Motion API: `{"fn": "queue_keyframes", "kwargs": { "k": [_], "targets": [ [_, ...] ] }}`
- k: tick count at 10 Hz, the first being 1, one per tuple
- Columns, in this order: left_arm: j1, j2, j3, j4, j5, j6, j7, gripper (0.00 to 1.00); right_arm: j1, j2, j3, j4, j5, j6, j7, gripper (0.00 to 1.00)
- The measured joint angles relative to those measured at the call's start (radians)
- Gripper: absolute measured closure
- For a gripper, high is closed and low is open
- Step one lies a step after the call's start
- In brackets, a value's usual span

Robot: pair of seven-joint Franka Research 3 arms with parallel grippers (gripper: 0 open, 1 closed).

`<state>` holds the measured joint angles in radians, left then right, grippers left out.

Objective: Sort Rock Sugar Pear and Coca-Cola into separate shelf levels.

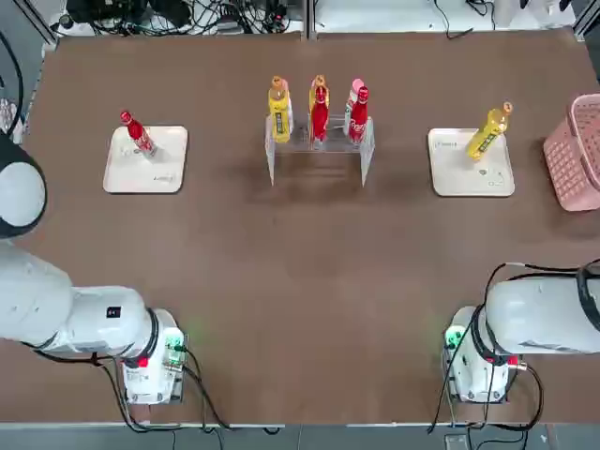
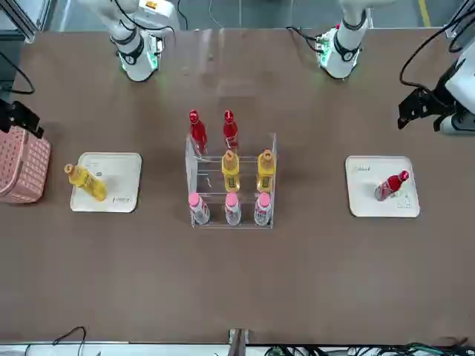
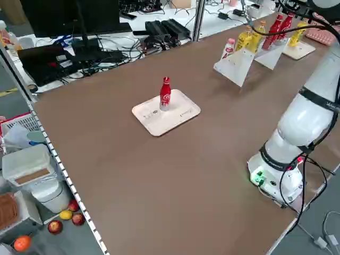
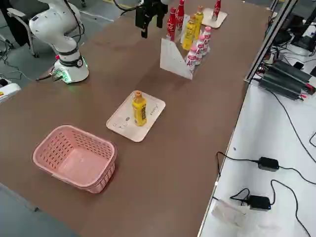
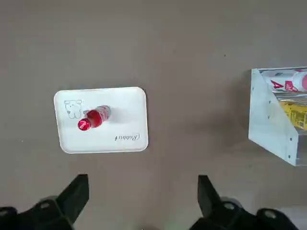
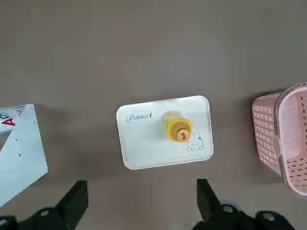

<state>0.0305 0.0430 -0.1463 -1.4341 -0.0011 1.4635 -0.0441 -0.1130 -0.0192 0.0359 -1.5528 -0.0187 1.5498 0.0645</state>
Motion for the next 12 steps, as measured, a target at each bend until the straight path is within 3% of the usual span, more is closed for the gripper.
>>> {"fn": "queue_keyframes", "kwargs": {
  "k": [5, 8, 10, 12],
  "targets": [
    [0.008, 0.013, 0.006, -0.001, 0.000, 0.001, 0.005, 0.00, -0.003, -0.002, 0.000, -0.013, 0.005, 0.006, 0.000, 0.00],
    [0.022, 0.037, 0.007, -0.001, 0.000, 0.011, 0.006, 0.00, -0.037, -0.001, -0.010, -0.129, 0.004, 0.121, 0.000, 0.00],
    [0.023, 0.039, 0.007, -0.001, 0.000, 0.017, 0.006, 0.00, -0.067, 0.000, -0.014, -0.215, 0.004, 0.183, 0.000, 0.05],
    [0.023, 0.045, 0.007, -0.001, 0.000, 0.021, 0.006, 0.00, -0.082, 0.001, -0.019, -0.291, 0.004, 0.196, -0.001, 0.22]
  ]
}}
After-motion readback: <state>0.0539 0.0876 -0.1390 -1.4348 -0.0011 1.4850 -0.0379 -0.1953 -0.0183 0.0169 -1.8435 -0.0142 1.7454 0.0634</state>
